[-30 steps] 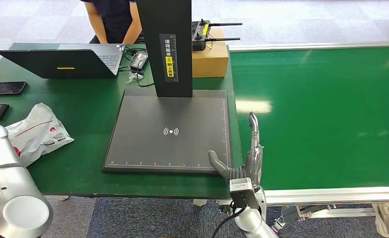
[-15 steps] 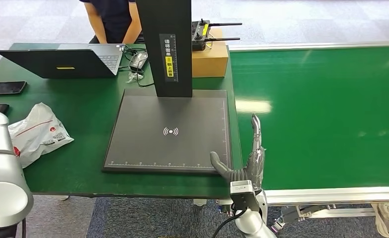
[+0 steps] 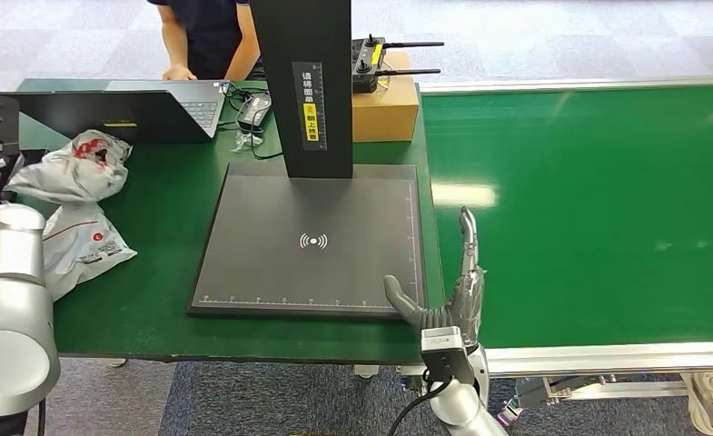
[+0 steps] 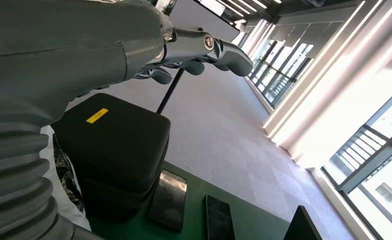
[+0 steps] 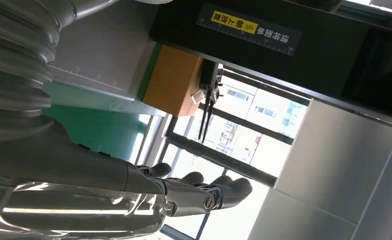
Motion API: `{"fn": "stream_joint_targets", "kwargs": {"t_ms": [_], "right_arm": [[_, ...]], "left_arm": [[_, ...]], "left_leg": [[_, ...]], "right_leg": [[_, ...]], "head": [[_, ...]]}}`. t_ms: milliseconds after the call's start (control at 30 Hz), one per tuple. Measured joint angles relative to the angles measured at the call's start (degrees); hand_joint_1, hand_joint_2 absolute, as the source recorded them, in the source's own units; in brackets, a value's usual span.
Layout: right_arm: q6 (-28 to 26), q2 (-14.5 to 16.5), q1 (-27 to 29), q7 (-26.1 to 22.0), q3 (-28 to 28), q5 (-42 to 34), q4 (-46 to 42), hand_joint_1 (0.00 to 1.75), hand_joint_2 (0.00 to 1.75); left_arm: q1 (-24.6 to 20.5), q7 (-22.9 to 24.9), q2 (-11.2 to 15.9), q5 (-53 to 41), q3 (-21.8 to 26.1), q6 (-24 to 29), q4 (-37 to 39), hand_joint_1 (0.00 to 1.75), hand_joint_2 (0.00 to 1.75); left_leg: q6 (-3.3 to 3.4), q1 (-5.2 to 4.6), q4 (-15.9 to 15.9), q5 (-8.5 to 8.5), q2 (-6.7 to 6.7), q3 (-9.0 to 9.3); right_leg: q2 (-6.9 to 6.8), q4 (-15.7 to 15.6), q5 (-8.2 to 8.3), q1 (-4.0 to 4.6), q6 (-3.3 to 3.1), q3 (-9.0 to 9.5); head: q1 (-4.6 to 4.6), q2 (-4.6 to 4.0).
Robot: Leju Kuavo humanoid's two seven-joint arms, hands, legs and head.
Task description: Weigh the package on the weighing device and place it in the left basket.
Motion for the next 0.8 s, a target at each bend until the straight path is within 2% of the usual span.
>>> {"fn": "stream_joint_targets", "kwargs": {"t_ms": [133,233,467,533,600,667,733,800], "right_arm": [[0.0,0.0,-0.24,0.0,0.02,0.03,0.39,0.0,1.75],[0.0,0.0,-0.21,0.0,0.02,0.27,0.52,0.0,1.75],[-0.01,0.0,-0.01,0.0,0.01,0.84,0.56,0.0,1.75],[-0.01,0.0,0.28,0.0,-0.04,1.06,0.56,0.0,1.75],[-0.02,0.0,0.69,0.0,-0.1,1.2,0.55,0.0,1.75],[-0.02,-0.01,1.22,0.0,-0.21,1.21,0.49,0.0,1.75],[-0.03,-0.03,1.92,0.0,-0.54,1.15,0.41,0.0,1.75],[-0.04,-0.05,2.55,0.0,-0.93,1.03,0.35,0.0,1.75]], "left_arm": [[-0.08,-2.73,-0.01,1.74,-0.09,-0.01,0.64,0.0,1.75],[-0.03,-7.51,-0.17,5.04,0.07,0.0,1.0,0.0,1.75],[0.85,-25.29,-2.09,16.3,1.8,-0.52,1.9,0.0,1.75],[1.67,-32.53,-3.16,21.99,1.99,-2.62,2.33,0.0,1.75],[3.61,-37.22,-4.43,30.24,0.94,-6.11,1.85,0.0,1.75],[7.52,-38.46,-5.6,42.45,-3.06,-8.88,-1.01,0.0,1.75],[12.66,-38.78,-6.19,55.45,-10.34,-9.46,-5.57,0.0,1.75],[18.21,-38.92,-6.27,64.38,-18.97,-8.11,-11.29,0.0,1.75]], "left_leg": [[0.0,0.0,0.0,0.0,0.0,0.01],[0.0,0.0,0.0,0.0,0.0,0.01],[0.0,-0.01,0.0,0.0,0.0,0.01],[0.01,-0.04,0.0,-0.01,-0.01,0.02],[0.01,-0.06,0.0,-0.01,-0.01,0.02],[-0.02,-0.06,0.0,-0.07,0.13,0.06],[-0.05,-0.06,-0.01,-0.13,0.24,0.08],[-0.03,-0.06,-0.01,-0.16,0.19,0.06]], "right_leg": [[0.0,0.0,0.0,0.01,0.0,0.0],[0.0,0.0,0.0,0.01,0.0,-0.01],[0.0,-0.01,0.0,-0.01,0.0,-0.01],[-0.02,-0.02,0.0,-0.05,0.0,0.0],[-0.01,-0.02,-0.01,-0.08,0.01,0.01],[0.16,-0.02,-0.01,-0.09,0.01,0.01],[0.3,-0.02,-0.01,-0.09,0.01,0.0],[0.25,-0.02,-0.06,-0.08,0.02,0.0]], "head": [[0.0,0.0],[-0.01,0.0],[0.0,0.0],[-0.01,0.0],[0.01,0.0],[0.0,0.0],[0.0,0.0],[0.01,0.0]]}}
